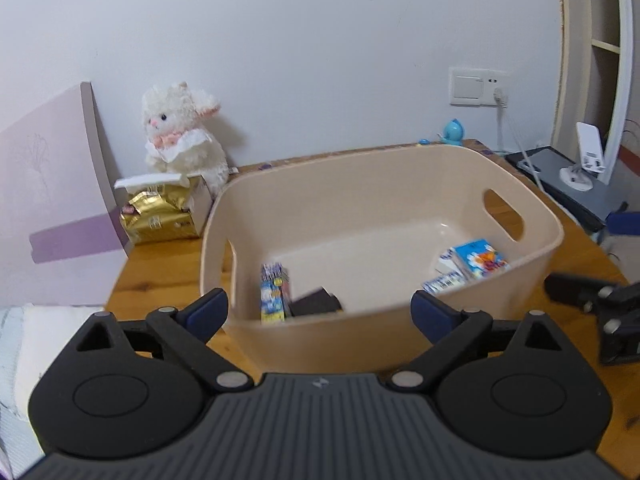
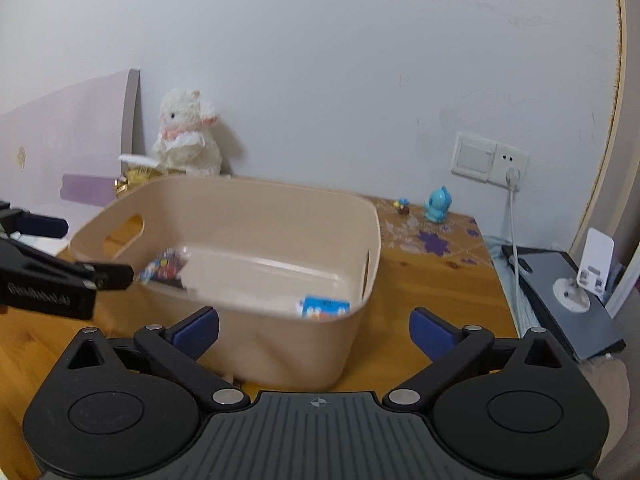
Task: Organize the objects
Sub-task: 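Move both tools back toward the green scrunchie and hair clip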
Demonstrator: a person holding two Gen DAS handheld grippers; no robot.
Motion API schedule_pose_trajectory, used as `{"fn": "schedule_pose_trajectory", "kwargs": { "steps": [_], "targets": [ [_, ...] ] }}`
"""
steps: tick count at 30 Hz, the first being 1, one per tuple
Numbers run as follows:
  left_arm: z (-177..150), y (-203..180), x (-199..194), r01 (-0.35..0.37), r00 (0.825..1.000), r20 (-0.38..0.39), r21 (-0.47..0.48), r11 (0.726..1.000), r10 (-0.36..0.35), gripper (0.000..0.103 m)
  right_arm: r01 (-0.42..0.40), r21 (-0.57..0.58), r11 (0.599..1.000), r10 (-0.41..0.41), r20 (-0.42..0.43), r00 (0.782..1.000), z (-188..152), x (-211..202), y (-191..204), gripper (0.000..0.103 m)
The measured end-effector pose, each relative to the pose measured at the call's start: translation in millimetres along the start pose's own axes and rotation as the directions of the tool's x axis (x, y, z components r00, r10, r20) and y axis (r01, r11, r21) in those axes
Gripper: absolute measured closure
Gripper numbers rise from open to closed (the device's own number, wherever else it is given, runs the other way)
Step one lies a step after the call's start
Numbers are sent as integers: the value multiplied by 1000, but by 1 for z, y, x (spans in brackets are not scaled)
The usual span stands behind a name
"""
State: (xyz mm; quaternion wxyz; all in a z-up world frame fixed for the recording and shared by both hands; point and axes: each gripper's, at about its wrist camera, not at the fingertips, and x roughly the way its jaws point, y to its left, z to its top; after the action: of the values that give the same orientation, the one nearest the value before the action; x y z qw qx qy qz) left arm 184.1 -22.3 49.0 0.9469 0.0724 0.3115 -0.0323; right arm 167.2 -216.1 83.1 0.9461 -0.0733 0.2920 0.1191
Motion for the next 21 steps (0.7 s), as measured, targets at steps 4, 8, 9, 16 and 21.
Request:
{"fn": "schedule_pose_trajectory", "kwargs": {
  "steps": [4,8,9,16,21],
  "targets": [
    [-16,-10,-1,19,1000,-17,4,1000,-19,5,14,-25,1000,-16,-48,999,-23,2,3,0],
    [-33,-22,8,43,997,-64,7,999,-42,5,17,-25,1000,-19,-93,995,-43,5,1,0],
    [-38,-26,10,49,996,-76,4,999,-49,5,18,-27,999,-21,-100,995,-47,5,1,0],
    [-71,-40,24,64,986,-158,21,998,-60,5,22,-20,1000,-25,-138,990,-67,9,-1,0],
    [-90,-37,33,38,980,-198,26,999,-32,5,7,-16,1000,-10,-148,989,-73,13,6,0]
  ]
}}
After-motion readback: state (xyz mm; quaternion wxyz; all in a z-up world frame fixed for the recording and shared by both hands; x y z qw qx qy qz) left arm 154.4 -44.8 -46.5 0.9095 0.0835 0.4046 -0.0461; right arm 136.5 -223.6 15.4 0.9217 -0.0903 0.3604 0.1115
